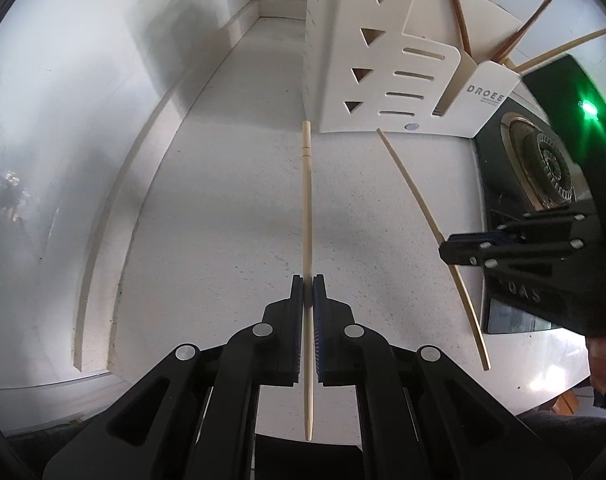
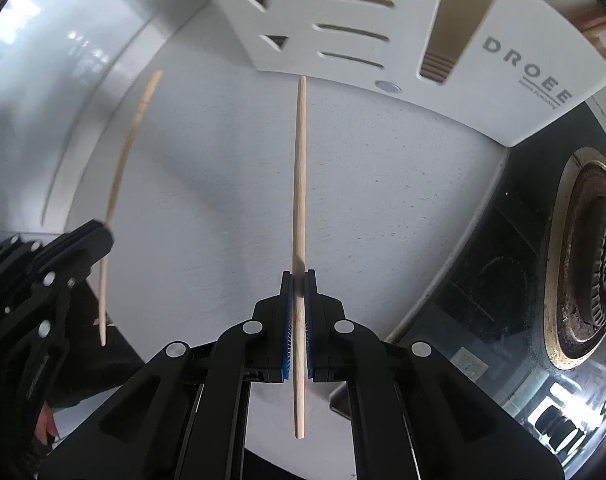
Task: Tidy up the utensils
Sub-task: 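Lift both held light chopsticks upright and carry them over the white holder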
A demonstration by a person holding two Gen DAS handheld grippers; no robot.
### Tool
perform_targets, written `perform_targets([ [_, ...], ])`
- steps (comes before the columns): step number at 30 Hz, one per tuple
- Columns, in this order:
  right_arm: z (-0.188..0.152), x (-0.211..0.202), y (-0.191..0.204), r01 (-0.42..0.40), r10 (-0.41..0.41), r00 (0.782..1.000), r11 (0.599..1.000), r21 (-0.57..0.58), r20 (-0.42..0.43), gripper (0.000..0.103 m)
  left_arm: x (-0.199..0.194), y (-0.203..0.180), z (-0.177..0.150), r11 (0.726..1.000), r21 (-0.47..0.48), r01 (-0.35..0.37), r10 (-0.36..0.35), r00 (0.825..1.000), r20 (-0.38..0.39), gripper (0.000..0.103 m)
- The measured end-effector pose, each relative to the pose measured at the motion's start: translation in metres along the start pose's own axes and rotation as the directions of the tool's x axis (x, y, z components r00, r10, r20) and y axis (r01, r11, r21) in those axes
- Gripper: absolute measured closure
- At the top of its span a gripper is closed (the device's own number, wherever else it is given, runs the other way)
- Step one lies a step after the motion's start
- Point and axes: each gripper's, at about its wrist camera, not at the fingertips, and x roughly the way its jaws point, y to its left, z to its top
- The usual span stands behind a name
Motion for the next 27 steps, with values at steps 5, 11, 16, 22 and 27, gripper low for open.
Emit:
perform_targets([
  [5,-0.006,-0.014,0.006,-0.002,0.005,0.998,0.999,-0.053,0.058,0.097,-0.004,0.003,0.0,1.0,-0.026,-0.014,0.014,1.0,0.006,0.099],
  [11,-0.024,-0.039,0.02,-0.004,0.021,0.986,0.995,-0.103,0.165,0.097,-0.014,0.0,-0.001,0.998,-0.05,-0.032,0.035,0.998,0.059,0.099],
  [16,-0.028,-0.053,0.013,0.016,0.016,0.969,0.992,-0.128,0.246,0.097,-0.024,0.0,0.002,0.997,-0.071,-0.042,0.05,0.993,0.106,0.099],
  [22,-0.027,-0.075,0.002,0.001,0.041,0.942,0.992,-0.127,0.332,0.097,-0.045,0.001,0.016,0.994,-0.099,-0.04,0.058,0.981,0.187,0.099],
  [27,-0.036,-0.092,-0.003,-0.009,0.068,0.901,0.99,-0.138,0.429,0.097,-0.066,0.0,0.031,0.993,-0.115,-0.032,0.062,0.962,0.266,0.099],
])
